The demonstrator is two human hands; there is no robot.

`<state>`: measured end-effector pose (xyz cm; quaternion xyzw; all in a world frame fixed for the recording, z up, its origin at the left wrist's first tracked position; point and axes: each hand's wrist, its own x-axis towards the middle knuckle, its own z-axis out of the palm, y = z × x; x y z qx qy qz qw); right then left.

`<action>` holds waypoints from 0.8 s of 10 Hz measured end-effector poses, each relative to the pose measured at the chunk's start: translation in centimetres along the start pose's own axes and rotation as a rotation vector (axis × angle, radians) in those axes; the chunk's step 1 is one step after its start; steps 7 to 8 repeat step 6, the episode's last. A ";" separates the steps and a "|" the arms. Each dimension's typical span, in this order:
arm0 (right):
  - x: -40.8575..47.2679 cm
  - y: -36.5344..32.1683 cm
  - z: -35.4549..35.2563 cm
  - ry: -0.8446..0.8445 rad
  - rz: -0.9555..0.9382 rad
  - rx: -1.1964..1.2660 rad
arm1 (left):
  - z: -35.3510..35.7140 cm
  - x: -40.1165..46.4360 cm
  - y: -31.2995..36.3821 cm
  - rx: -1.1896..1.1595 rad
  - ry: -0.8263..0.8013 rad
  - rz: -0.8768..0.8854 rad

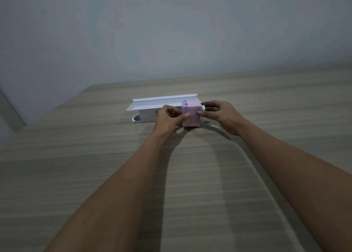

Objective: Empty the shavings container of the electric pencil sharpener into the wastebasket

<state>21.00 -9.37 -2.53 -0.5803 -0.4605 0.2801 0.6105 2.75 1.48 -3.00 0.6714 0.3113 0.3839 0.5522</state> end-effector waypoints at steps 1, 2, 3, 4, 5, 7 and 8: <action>0.0 0.8 0.2 0.010 0.023 0.037 | 0.3 0.2 -0.5 0.050 -0.005 0.016; 0.2 1.2 0.4 0.031 0.027 0.047 | 0.4 0.6 -1.1 0.082 0.010 0.050; 0.2 1.1 0.7 0.058 0.023 -0.019 | 0.3 1.1 -1.4 0.100 0.004 0.065; 0.1 1.4 0.9 0.052 0.046 -0.114 | 0.3 1.1 -1.4 0.140 -0.002 0.081; -0.1 1.1 0.9 0.099 0.089 -0.206 | -0.1 0.4 -1.0 0.200 0.002 0.073; -1.1 -0.4 0.8 0.191 0.092 -0.423 | -0.5 -0.7 -0.2 0.194 0.013 0.089; -1.1 -0.4 0.8 0.191 0.092 -0.423 | -0.5 -0.7 -0.2 0.194 0.013 0.089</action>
